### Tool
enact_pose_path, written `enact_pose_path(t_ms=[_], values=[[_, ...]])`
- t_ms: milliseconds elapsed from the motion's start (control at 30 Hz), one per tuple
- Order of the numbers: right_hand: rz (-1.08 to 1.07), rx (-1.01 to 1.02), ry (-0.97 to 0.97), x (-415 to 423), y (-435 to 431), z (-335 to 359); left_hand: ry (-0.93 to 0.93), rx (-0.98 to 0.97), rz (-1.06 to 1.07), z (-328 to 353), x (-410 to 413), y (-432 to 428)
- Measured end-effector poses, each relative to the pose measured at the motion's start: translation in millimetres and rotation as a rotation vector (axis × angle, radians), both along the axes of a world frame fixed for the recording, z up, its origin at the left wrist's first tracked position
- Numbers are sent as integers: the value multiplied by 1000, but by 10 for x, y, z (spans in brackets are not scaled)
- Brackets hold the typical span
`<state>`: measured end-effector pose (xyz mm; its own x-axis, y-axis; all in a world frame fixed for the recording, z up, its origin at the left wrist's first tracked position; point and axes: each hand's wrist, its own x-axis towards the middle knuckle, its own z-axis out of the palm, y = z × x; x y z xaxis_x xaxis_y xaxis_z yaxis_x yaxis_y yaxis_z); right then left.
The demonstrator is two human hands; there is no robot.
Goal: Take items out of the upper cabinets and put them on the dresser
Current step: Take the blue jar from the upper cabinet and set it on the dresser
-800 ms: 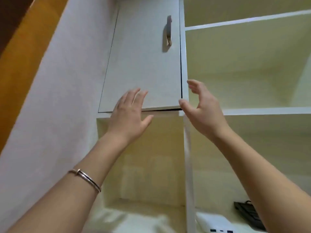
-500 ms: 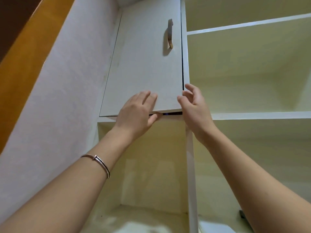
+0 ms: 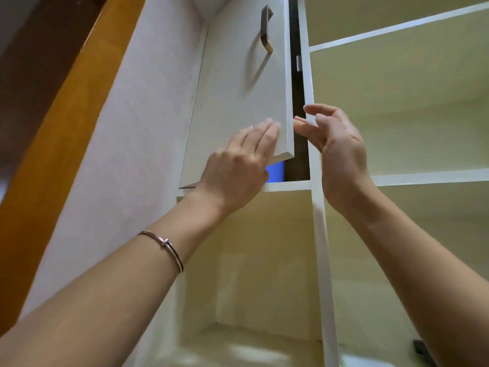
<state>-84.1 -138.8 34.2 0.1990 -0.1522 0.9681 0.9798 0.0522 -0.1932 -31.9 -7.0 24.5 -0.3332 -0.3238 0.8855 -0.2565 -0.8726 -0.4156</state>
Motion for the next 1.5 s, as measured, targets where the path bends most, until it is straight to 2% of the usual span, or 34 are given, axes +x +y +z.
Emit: enact_pose_path(t_ms=[200, 400, 567, 667, 833, 967, 1167, 1500], values=[[63, -67, -78, 13, 71, 33, -92, -68, -119, 4, 37, 71], [183, -245, -164, 18, 524, 134, 1, -248, -395, -55, -166, 421], [339, -399, -24, 326, 872, 68, 41, -186, -467, -113, -369, 763], [166, -418, 73, 664, 1015, -24, 37, -295, -379, -135, -433, 992], [-71, -516, 56, 966, 1272, -180, -35, -318, -54, -81, -536, 1255], [-274, -528, -28, 1013, 1452, -194, 31, -416, -42, -103, -524, 1490], [-335, -430, -65, 1108, 1651, -201, 105, -452, -83, -137, -486, 1649], [-346, -419, 6, 957, 1707, -220, 126, -447, 83, -198, -504, 1672]])
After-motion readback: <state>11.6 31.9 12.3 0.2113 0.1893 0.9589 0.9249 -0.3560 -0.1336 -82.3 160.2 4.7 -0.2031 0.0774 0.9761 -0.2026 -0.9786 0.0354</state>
